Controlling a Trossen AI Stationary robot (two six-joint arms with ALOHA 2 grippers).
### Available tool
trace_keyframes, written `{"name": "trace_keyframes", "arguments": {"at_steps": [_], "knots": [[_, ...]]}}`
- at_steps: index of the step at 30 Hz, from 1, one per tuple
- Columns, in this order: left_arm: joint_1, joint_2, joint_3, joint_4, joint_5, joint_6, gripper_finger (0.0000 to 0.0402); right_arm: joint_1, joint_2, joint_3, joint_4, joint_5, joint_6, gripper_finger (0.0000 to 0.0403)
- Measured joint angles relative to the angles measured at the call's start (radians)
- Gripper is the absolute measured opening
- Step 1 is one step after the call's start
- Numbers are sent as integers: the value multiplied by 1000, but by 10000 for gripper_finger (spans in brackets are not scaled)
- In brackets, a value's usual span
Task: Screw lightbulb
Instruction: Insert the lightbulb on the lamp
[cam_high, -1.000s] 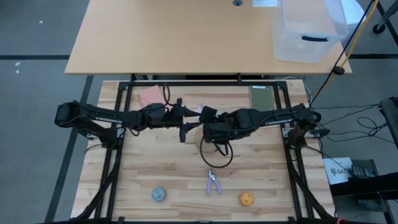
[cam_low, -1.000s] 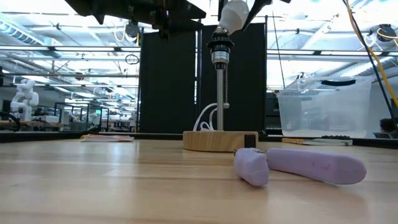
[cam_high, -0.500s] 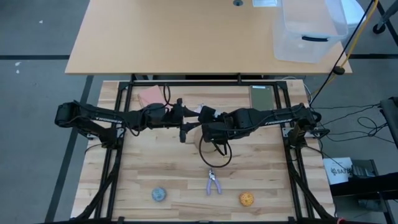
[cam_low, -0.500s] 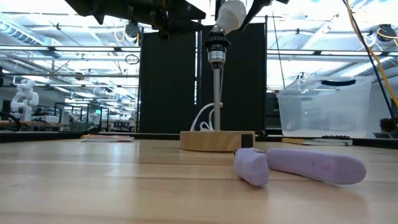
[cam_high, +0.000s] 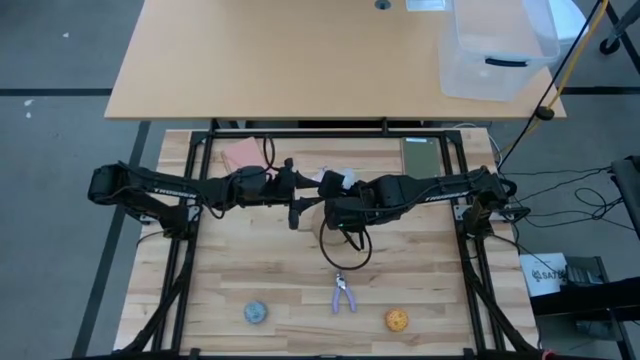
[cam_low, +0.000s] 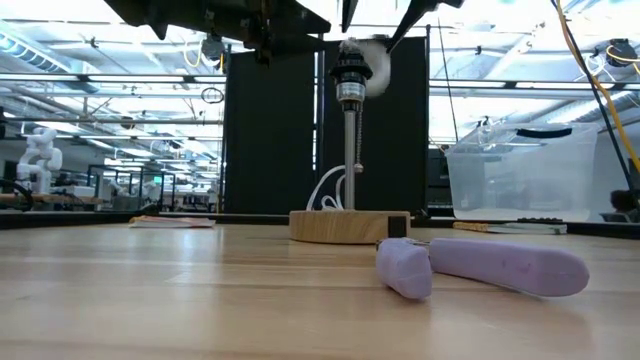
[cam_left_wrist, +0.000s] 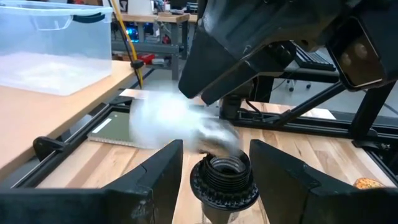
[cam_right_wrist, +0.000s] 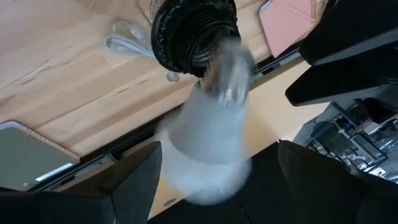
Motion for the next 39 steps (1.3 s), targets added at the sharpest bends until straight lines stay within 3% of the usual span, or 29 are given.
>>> {"name": "trace_keyframes", "arguments": {"at_steps": [6, 9, 13, 20, 23, 39], "knots": [[0, 0, 0, -4, 0, 0, 190, 0, 0, 0, -1, 14, 5, 315], [0, 0, 0, -8, 0, 0, 190, 0, 0, 0, -3, 76, 73, 315], [0, 0, 0, -18, 0, 20, 190, -1, 0, 0, -10, 135, 323, 316], [1, 0, 0, -48, -20, 42, 190, -69, 0, 0, -87, 135, 845, 315], [1, -1, 0, -50, -22, 55, 190, -103, -1, 0, -134, 132, 994, 315], [1, -3, 0, -63, -23, 80, 190, -112, -92, 0, -82, 135, 1049, 313]]}}
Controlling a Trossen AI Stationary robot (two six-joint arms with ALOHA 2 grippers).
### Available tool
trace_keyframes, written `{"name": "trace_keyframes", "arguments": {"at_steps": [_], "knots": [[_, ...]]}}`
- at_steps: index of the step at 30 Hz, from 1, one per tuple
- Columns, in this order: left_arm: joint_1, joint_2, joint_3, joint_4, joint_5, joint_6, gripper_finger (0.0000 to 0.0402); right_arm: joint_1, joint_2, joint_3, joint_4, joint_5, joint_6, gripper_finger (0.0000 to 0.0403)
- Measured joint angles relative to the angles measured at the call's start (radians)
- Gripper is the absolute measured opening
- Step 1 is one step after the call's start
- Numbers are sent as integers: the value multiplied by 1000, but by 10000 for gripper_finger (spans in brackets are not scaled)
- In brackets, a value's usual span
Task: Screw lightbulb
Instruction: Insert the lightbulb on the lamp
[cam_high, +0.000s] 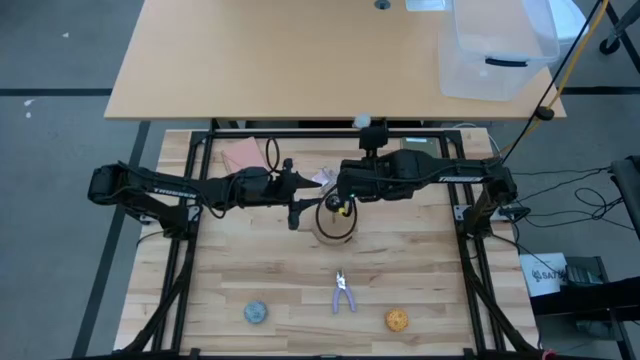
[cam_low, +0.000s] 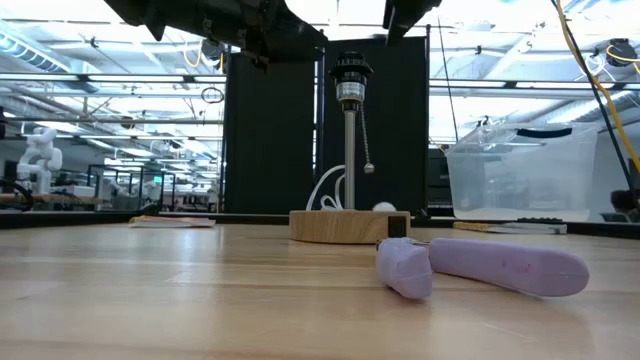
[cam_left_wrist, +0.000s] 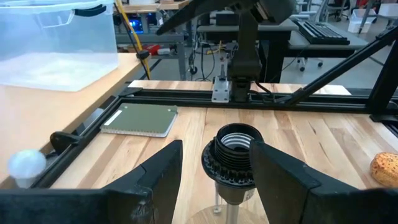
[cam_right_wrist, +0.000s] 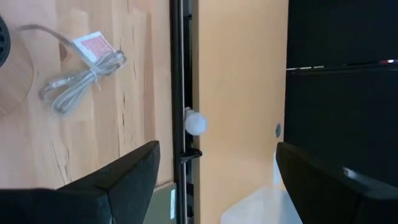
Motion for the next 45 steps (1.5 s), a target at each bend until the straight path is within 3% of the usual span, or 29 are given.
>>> {"name": "trace_keyframes", "arguments": {"at_steps": [16, 22, 26, 31, 34, 40, 45], "knots": [[0, 0, 0, -2, -2, -3, 190, 0, -8, 0, -10, -1, 28, 313], [7, 0, 0, -40, -67, 25, 190, -52, -14, -3, -68, -29, 116, 313], [38, -19, 0, -51, -67, 26, 190, -128, -72, -79, 77, -159, 122, 313], [86, -67, -13, -50, -36, 16, 190, -265, -177, -279, 340, -197, 130, 313], [104, -107, -23, -47, -23, -4, 190, -390, -213, -366, 441, -304, 171, 313], [107, -140, -24, -45, -19, -12, 190, -638, -175, -401, 563, -720, 253, 313], [107, -138, -24, -53, -18, -34, 190, -767, -78, -396, 618, -865, 268, 313]]}}
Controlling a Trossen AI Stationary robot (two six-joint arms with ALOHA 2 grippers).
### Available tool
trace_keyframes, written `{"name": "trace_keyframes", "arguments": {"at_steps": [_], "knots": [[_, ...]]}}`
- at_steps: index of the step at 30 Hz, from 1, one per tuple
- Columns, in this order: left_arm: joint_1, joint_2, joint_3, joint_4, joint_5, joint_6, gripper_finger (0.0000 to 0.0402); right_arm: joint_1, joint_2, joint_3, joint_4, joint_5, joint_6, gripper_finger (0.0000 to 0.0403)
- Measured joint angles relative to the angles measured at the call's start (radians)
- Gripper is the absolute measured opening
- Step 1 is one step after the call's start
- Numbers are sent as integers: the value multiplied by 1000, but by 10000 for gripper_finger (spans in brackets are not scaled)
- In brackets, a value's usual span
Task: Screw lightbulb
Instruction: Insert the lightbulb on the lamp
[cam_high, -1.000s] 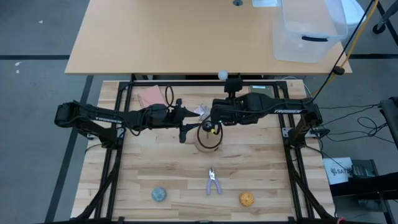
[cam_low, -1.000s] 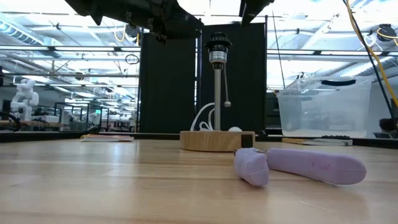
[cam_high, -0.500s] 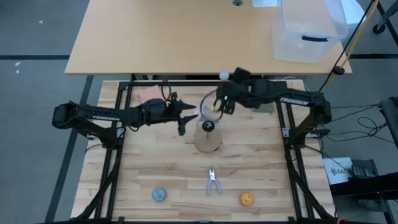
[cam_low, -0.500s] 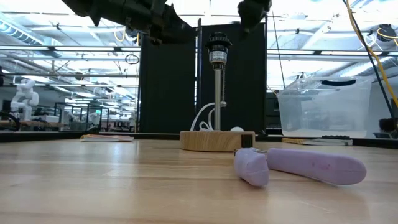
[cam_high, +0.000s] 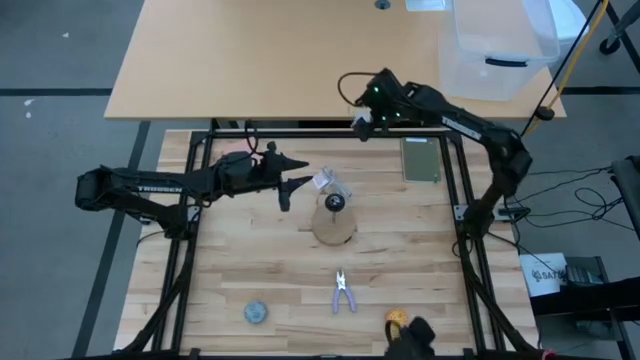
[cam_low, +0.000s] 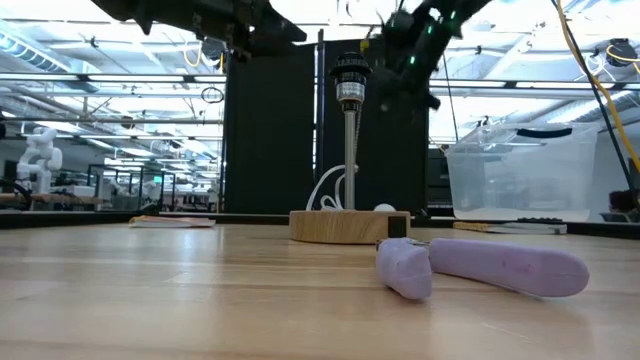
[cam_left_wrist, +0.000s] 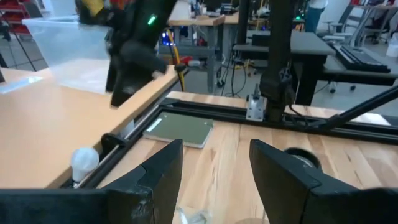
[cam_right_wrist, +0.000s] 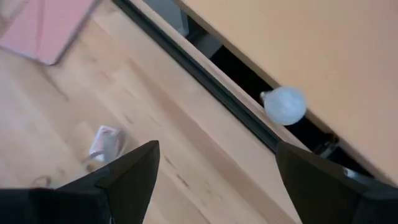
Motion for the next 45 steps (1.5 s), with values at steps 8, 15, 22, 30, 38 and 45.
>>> {"name": "trace_keyframes", "arguments": {"at_steps": [8, 15, 22, 30, 38, 45], "knots": [[0, 0, 0, 1, 0, -20, 190, -96, 232, 108, 15, -6, 48, 313], [0, 0, 0, -17, 0, -22, 190, -111, 384, 258, -32, -6, 37, 313], [0, 0, 0, -31, 0, -19, 190, -157, 464, 315, -58, -3, 20, 313], [0, 0, 0, -30, 0, -15, 190, -197, 533, 315, -49, -22, 70, 313], [0, 0, 0, -29, 0, -15, 190, -188, 567, 315, 10, -55, 96, 313], [0, 0, 0, -26, 0, -15, 190, -189, 586, 315, 31, -51, 120, 313]]}}
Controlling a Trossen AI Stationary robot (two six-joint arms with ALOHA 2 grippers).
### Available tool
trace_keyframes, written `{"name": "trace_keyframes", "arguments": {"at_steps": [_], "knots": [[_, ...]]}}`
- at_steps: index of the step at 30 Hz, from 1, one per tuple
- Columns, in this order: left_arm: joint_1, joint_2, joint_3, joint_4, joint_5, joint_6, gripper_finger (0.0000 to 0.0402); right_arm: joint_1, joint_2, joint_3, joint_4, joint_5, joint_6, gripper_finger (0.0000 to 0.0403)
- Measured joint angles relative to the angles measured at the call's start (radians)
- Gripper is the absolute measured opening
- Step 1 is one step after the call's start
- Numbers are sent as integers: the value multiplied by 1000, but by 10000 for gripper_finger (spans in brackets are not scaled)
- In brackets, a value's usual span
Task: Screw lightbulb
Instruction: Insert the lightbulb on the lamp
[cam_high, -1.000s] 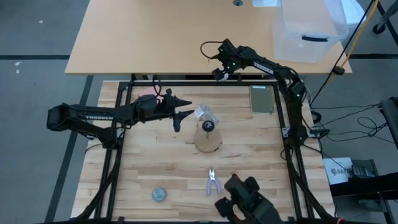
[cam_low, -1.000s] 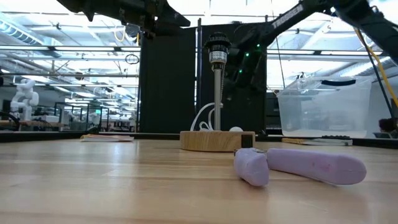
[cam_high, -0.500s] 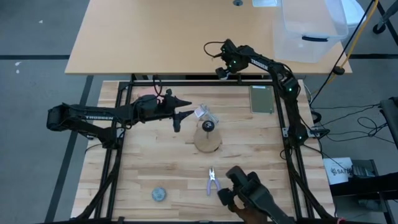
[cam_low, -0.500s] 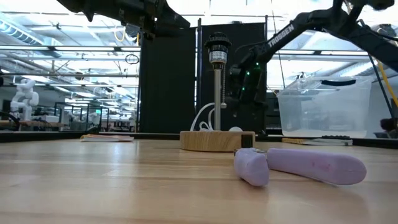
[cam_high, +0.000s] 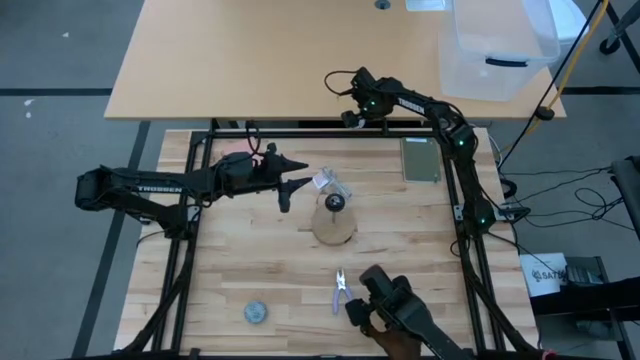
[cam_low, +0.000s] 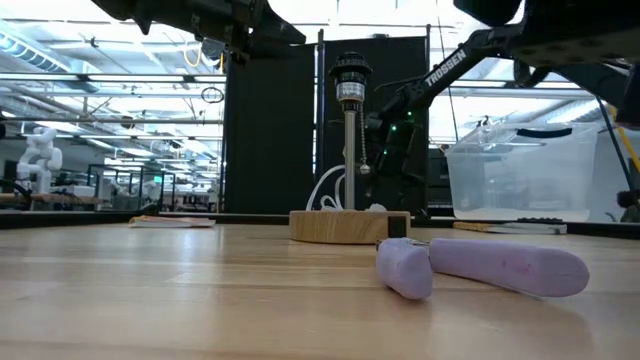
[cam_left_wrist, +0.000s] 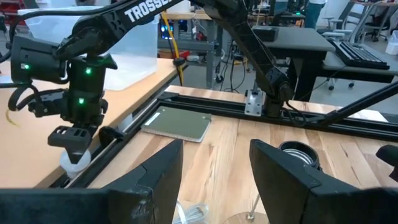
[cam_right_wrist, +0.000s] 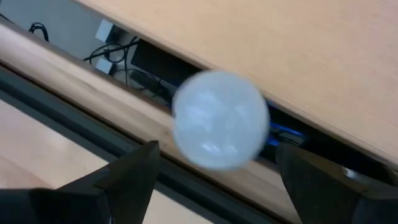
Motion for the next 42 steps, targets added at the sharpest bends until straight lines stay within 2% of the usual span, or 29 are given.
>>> {"name": "trace_keyframes", "arguments": {"at_steps": [16, 36, 42], "knots": [[0, 0, 1, 1, 0, -1, 190, 0, 4, 0, 52, 5, 0, 313], [0, 0, 1, 2, 0, -4, 190, 22, 5, 0, 67, 62, -4, 313], [0, 0, 1, 2, 0, -5, 190, 22, 40, -2, 58, 78, -16, 313]]}}
